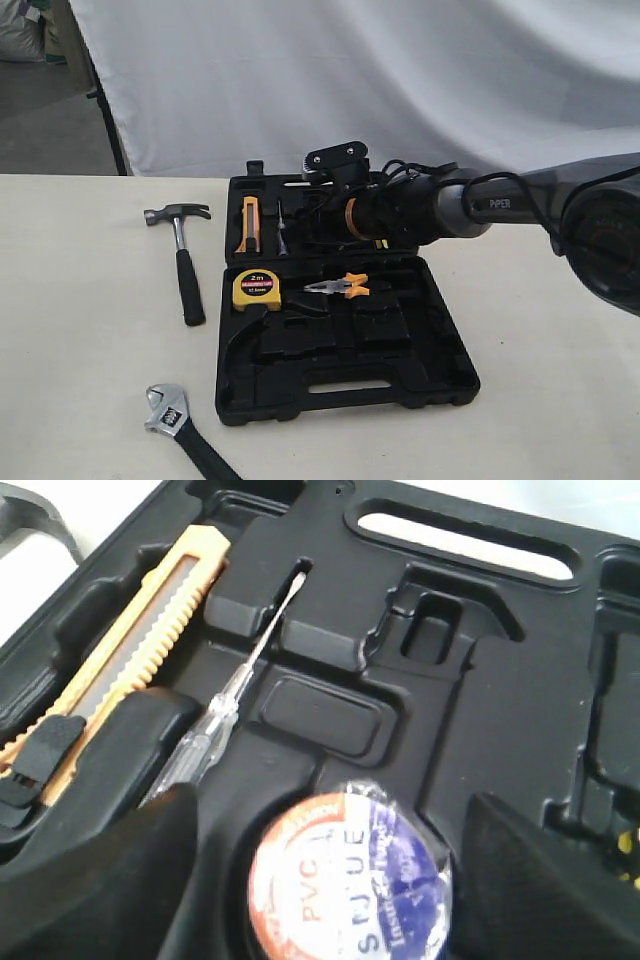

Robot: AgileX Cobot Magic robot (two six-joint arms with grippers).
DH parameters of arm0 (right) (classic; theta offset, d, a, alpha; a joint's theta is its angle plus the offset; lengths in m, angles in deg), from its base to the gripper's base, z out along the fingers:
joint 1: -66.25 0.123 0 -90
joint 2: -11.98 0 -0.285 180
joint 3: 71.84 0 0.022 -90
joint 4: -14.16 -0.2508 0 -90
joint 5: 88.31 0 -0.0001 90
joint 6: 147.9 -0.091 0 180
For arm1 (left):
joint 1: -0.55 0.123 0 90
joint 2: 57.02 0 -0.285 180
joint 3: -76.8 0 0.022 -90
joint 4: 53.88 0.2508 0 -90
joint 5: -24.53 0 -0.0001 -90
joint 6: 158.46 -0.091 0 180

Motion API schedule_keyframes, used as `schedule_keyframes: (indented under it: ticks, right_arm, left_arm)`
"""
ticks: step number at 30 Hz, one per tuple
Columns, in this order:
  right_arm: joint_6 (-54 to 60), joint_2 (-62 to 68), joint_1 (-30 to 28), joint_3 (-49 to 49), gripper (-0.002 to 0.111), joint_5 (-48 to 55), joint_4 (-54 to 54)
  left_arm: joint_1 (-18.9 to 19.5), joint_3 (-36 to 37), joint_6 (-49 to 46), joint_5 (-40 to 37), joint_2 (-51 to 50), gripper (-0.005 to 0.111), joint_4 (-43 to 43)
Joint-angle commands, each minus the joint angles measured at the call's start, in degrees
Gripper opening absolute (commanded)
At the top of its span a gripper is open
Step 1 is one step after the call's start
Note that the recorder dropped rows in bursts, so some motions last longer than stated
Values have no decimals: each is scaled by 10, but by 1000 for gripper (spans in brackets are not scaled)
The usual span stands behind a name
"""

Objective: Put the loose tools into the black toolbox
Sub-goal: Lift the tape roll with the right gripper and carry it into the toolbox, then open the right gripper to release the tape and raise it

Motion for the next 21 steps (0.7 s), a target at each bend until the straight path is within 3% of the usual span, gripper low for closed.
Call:
schedule_keyframes:
  ticks: [1,8,11,21]
  right_arm:
    - [-4,-20,0,2,77,1,1]
    - [-4,-70,0,2,76,-8,1]
    - [-4,-80,0,2,68,-28,1]
    - [-3,-106,-1,-6,0,-93,1]
  left_arm:
    - [15,-2,3,4,2,1,3]
    - [15,-2,3,4,2,1,3]
    - [15,-2,3,4,2,1,3]
    - [15,-2,3,4,2,1,3]
